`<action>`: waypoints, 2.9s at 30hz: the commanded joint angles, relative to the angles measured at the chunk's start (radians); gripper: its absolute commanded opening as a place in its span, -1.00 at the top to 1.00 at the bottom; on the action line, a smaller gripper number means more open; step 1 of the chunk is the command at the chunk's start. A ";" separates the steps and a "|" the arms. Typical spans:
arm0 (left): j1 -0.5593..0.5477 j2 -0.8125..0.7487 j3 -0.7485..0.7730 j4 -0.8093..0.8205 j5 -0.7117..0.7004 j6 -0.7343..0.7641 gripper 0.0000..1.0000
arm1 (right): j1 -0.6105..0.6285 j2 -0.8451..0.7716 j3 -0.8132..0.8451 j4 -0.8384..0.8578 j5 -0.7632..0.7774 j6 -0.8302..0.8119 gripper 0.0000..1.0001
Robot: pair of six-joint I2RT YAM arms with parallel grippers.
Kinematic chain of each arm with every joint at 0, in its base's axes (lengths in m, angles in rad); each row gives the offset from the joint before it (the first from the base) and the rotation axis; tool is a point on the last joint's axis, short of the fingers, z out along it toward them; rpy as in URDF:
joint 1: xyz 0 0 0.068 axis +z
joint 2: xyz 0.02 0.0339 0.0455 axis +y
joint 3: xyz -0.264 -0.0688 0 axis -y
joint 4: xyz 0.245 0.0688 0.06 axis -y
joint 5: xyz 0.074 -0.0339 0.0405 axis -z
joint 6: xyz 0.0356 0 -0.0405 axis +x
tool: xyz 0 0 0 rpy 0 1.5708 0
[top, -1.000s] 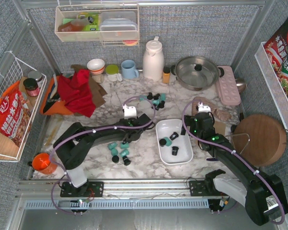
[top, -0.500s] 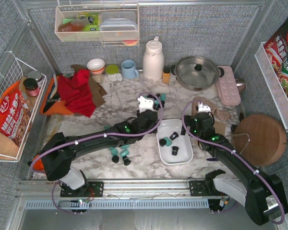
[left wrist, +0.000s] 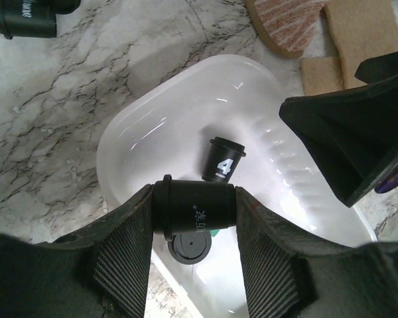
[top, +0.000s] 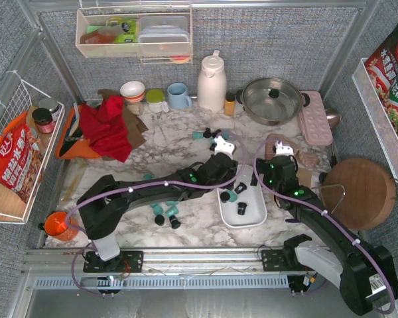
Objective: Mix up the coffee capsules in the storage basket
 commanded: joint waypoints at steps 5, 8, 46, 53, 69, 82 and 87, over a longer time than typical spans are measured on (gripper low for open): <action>-0.003 0.047 0.047 0.002 -0.012 -0.017 -0.21 | -0.001 -0.058 -0.024 0.020 0.066 0.010 -0.99; -0.003 0.054 0.044 0.009 -0.014 -0.030 -0.22 | 0.000 -0.068 -0.029 0.020 0.084 0.013 -0.98; 0.224 -0.127 -0.227 -0.442 -0.560 -0.519 -0.56 | 0.000 -0.045 -0.023 0.017 0.084 0.021 -0.98; 0.246 -0.103 -0.256 -0.390 -0.497 -0.524 -0.75 | 0.000 -0.049 -0.025 0.015 0.084 0.021 -0.98; 0.285 -0.031 -0.275 -0.244 -0.399 -0.481 -0.64 | -0.001 -0.049 -0.024 0.015 0.078 0.021 -0.98; 0.288 -0.035 -0.296 -0.252 -0.405 -0.486 -0.14 | 0.000 -0.049 -0.022 0.014 0.073 0.021 -0.98; 0.288 -0.050 -0.290 -0.260 -0.399 -0.471 -0.08 | -0.001 -0.043 -0.022 0.015 0.074 0.021 -0.98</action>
